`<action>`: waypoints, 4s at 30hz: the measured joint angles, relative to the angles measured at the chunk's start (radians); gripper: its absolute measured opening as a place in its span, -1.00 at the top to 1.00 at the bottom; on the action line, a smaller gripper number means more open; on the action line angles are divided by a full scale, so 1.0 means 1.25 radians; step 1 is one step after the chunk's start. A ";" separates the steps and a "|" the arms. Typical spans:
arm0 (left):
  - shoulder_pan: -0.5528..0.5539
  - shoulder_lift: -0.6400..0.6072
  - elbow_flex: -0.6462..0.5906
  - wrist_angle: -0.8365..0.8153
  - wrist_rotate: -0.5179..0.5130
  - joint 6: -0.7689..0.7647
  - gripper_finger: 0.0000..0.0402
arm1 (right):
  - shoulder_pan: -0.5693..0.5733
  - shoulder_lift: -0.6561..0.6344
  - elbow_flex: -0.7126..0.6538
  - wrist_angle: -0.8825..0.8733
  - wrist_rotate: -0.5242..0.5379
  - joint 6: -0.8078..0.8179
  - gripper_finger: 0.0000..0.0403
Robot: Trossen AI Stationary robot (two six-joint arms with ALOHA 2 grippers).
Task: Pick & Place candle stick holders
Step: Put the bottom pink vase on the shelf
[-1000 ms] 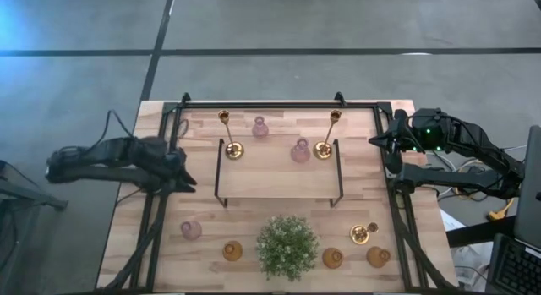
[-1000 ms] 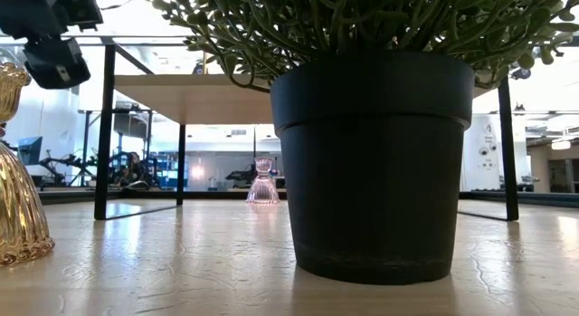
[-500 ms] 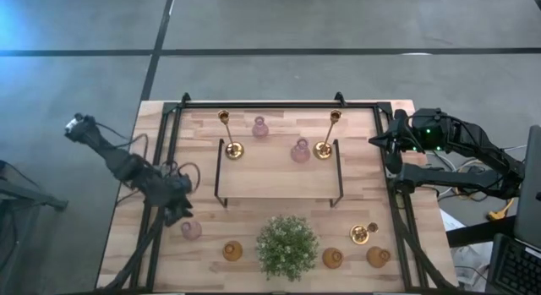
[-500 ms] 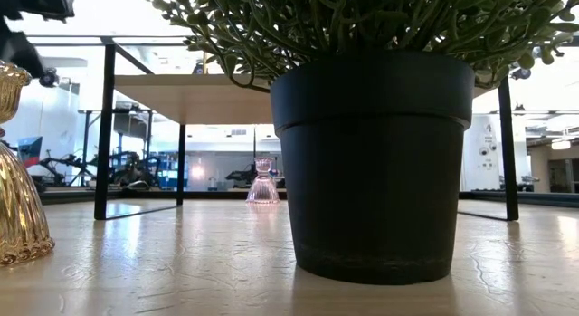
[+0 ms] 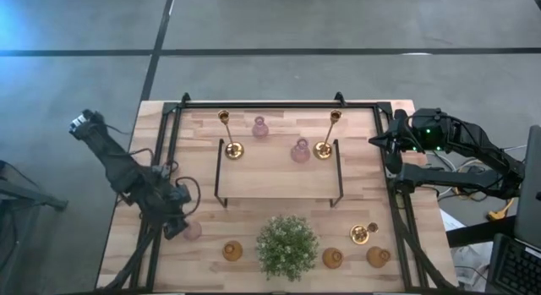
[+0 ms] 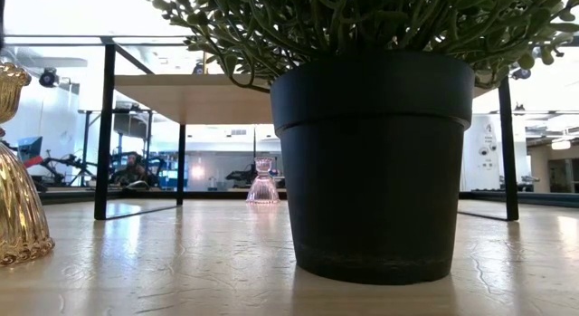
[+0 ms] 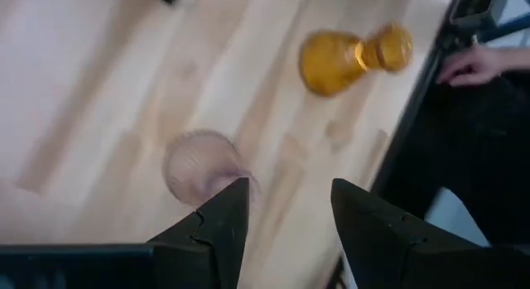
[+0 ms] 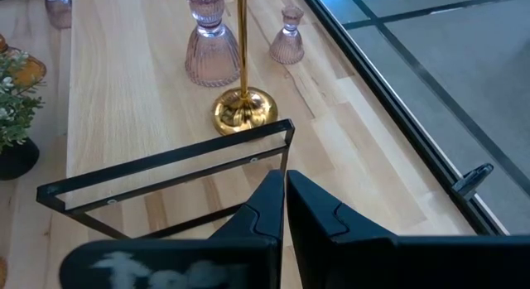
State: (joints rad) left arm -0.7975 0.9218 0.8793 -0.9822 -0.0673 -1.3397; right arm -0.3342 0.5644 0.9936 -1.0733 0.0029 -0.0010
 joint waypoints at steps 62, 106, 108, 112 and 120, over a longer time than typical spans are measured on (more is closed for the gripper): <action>-0.273 0.475 -0.014 -0.053 -0.428 -0.468 0.12 | 0.000 0.000 0.000 0.000 0.000 0.000 0.94; -0.274 0.474 -0.184 0.011 -0.652 -0.537 0.34 | 0.000 0.000 0.000 0.000 0.000 0.000 0.94; -0.273 0.474 -0.181 0.009 -0.652 -0.539 0.34 | 0.000 0.000 0.000 0.000 0.000 0.000 0.94; -0.273 0.443 -0.149 -0.038 -0.653 -0.539 0.34 | 0.000 0.000 0.000 0.000 0.000 0.000 0.94; -0.272 0.311 0.009 -0.295 -0.664 -0.496 0.34 | 0.000 0.000 0.000 0.000 0.000 0.000 0.94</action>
State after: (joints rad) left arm -1.1369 1.3112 0.8904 -1.3512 -0.8970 -1.9601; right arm -0.3343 0.5644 0.9936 -1.0733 0.0028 -0.0010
